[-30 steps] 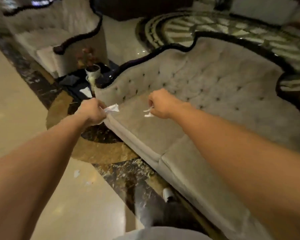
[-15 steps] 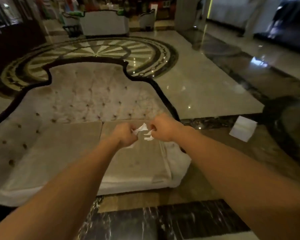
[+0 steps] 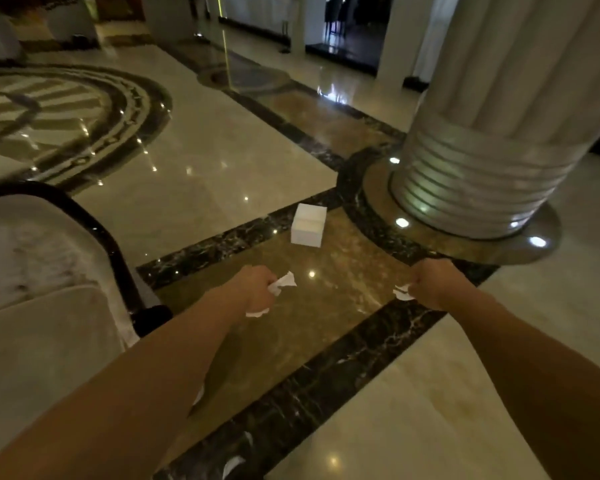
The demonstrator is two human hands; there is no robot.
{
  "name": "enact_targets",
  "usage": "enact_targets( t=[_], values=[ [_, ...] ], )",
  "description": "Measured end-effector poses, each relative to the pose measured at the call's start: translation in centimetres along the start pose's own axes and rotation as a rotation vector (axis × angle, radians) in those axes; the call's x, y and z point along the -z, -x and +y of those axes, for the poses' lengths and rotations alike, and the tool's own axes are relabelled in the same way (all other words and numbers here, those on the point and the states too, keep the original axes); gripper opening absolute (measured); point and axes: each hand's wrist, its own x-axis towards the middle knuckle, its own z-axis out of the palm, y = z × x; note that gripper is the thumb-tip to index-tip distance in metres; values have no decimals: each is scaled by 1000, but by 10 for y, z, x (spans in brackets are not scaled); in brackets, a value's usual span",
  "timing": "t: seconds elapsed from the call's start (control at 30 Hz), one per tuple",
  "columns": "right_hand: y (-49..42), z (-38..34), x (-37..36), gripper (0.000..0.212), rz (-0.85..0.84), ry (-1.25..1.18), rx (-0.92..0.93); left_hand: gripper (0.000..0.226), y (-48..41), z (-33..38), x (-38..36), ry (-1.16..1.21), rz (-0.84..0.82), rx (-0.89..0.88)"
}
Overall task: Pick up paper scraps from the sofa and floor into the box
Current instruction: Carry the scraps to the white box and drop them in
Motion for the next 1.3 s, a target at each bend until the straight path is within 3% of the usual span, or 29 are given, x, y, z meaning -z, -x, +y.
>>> enact_targets(
  t=[0.2, 0.4, 0.57, 0.7, 0.87, 1.13, 1.3],
  values=[
    [-76, 18, -21, 20, -85, 5, 41, 33, -105, 52, -2, -154, -105, -82],
    [-212, 24, -6, 18, -152, 85, 127, 30, -262, 71, 4, -154, -175, -81],
    [-376, 32, 42, 12, -233, 121, 142, 27, -407, 76, 50, -179, -212, -43],
    [-485, 25, 80, 17, -168, 13, 151, 29, -502, 72, 111, -163, -174, 31],
    [-595, 16, 83, 16, -236, -54, 196, 30, -603, 68, 141, -241, -209, 104],
    [-832, 14, 59, 18, -401, -42, 275, 34, -814, 71, 124, -186, -336, 183],
    [-1055, 22, 12, 20, -470, -271, 163, 38, -1002, 74, 86, 109, -315, 375]
  ],
)
